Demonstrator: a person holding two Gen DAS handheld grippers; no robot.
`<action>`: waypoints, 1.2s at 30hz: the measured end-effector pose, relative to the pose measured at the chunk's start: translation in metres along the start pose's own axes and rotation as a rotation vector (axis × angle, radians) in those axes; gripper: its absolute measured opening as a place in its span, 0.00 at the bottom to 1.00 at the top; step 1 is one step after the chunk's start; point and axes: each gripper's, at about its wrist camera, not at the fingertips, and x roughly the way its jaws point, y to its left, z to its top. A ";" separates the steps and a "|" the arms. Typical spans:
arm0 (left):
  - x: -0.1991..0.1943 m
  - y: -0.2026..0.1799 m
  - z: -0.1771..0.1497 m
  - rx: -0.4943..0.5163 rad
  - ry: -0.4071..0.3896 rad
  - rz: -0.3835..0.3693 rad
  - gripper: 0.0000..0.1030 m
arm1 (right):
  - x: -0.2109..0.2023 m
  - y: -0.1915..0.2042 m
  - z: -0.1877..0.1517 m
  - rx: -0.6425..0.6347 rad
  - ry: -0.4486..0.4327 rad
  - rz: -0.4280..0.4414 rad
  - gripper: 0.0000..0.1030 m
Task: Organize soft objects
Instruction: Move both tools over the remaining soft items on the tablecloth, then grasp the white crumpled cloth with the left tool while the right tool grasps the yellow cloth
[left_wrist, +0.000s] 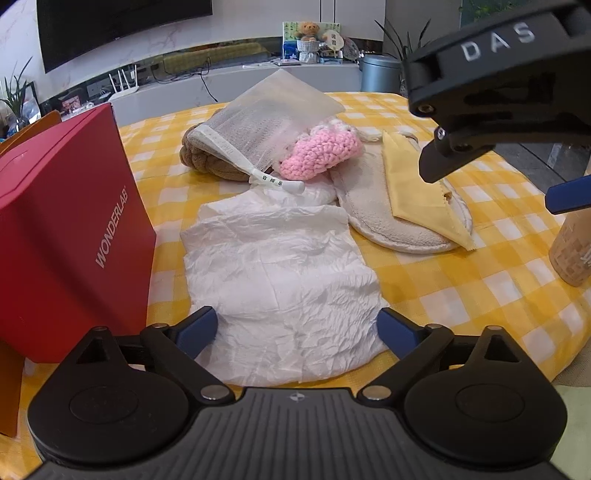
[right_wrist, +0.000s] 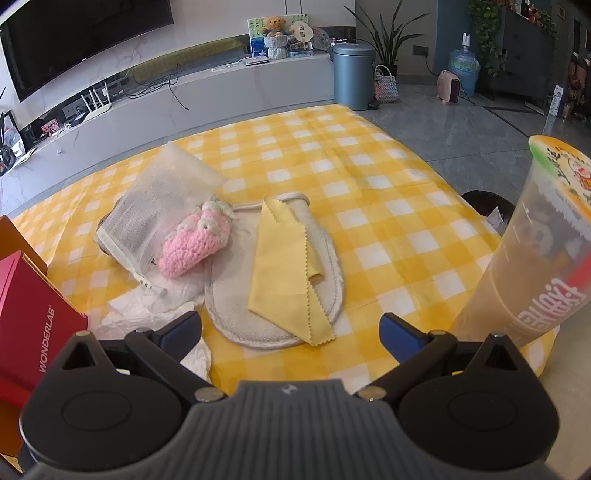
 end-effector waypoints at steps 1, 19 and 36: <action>0.001 -0.001 -0.001 -0.007 -0.009 0.002 1.00 | 0.000 0.000 0.000 0.001 0.002 -0.003 0.97; -0.015 0.014 -0.006 0.041 0.000 -0.069 0.46 | 0.011 -0.001 0.000 0.033 0.017 -0.018 0.97; -0.018 0.042 -0.007 -0.039 -0.005 -0.153 0.12 | 0.029 -0.015 0.010 0.248 -0.063 0.093 0.96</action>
